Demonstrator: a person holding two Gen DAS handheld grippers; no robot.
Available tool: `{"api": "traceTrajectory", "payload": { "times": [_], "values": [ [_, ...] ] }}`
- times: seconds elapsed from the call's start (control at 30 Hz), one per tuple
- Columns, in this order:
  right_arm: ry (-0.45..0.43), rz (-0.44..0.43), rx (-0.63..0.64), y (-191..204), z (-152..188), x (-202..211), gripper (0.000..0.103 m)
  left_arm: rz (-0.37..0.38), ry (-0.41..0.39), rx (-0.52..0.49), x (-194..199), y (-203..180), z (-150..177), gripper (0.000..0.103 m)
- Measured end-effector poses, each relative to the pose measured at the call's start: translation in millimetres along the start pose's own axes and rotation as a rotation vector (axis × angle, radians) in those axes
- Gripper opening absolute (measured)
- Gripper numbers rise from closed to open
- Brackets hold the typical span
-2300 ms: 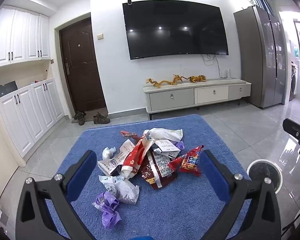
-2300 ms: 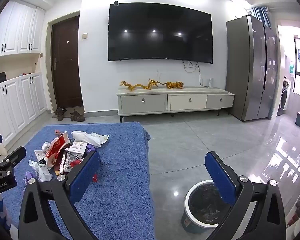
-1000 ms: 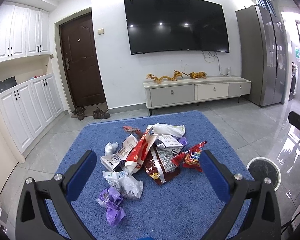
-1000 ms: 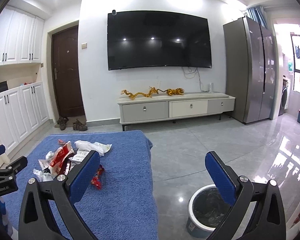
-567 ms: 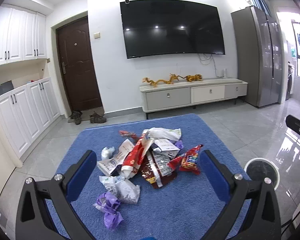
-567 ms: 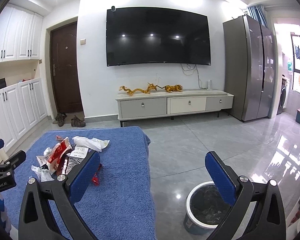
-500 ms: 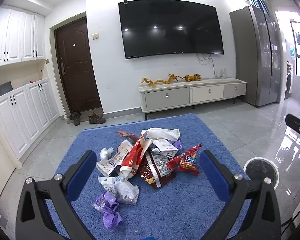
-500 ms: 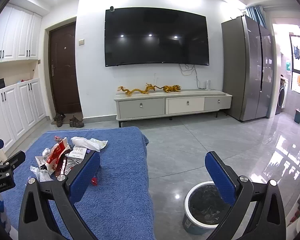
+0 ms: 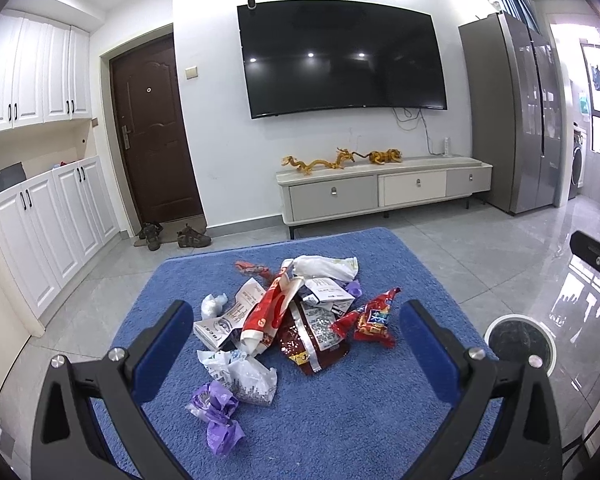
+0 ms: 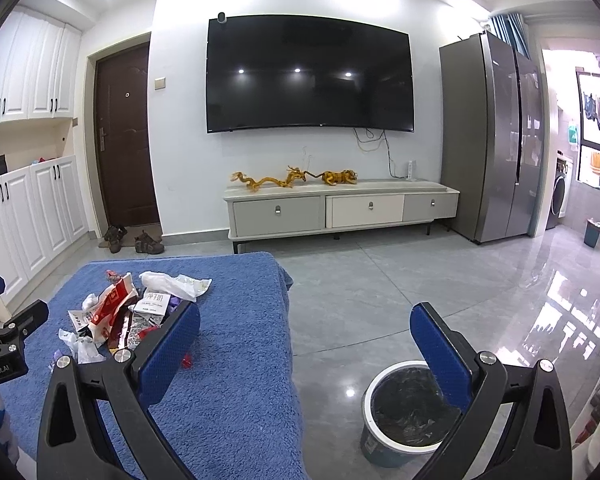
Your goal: Collect trash
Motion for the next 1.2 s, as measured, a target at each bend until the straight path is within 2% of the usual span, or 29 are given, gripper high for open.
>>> {"api": "traceTrajectory", "payload": {
  "times": [0.3,0.47,0.63,0.8,0.9,0.97,1.03,1.2],
  "values": [
    [0.003,-0.013,0.0,3,0,-3,0.103,-0.046,-0.031,0.03,5,17,-6,0.103],
    [0.013,-0.039,0.006,5,1,-9,0.103,-0.056,-0.008,0.055,5,39,-2,0.103],
    [0.032,-0.088,0.03,15,6,-17,0.103,-0.099,0.046,0.079,0,67,18,0.103],
    [0.071,-0.17,0.077,41,16,-29,0.099,-0.154,0.128,0.132,-5,107,60,0.103],
    [0.108,-0.231,0.11,64,25,-40,0.096,-0.14,0.219,0.181,-13,127,96,0.103],
    [0.147,-0.284,0.139,83,34,-50,0.093,-0.098,0.274,0.219,-21,133,117,0.102],
    [0.186,-0.33,0.163,101,43,-59,0.089,-0.053,0.315,0.248,-30,134,133,0.097],
    [0.303,-0.442,0.188,147,62,-91,0.083,0.009,0.338,0.259,-55,134,140,0.087]
  ]
}}
Point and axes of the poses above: each gripper's, at about its wrist camera, not at the fingertips, and x roughly against the way its jaws point, y to its left, z to its underside, the point moved 8 cm from there along -x, roughly the way its jaws point, and after that the axes turned 10 degrees about z, right-handed, at the moved point
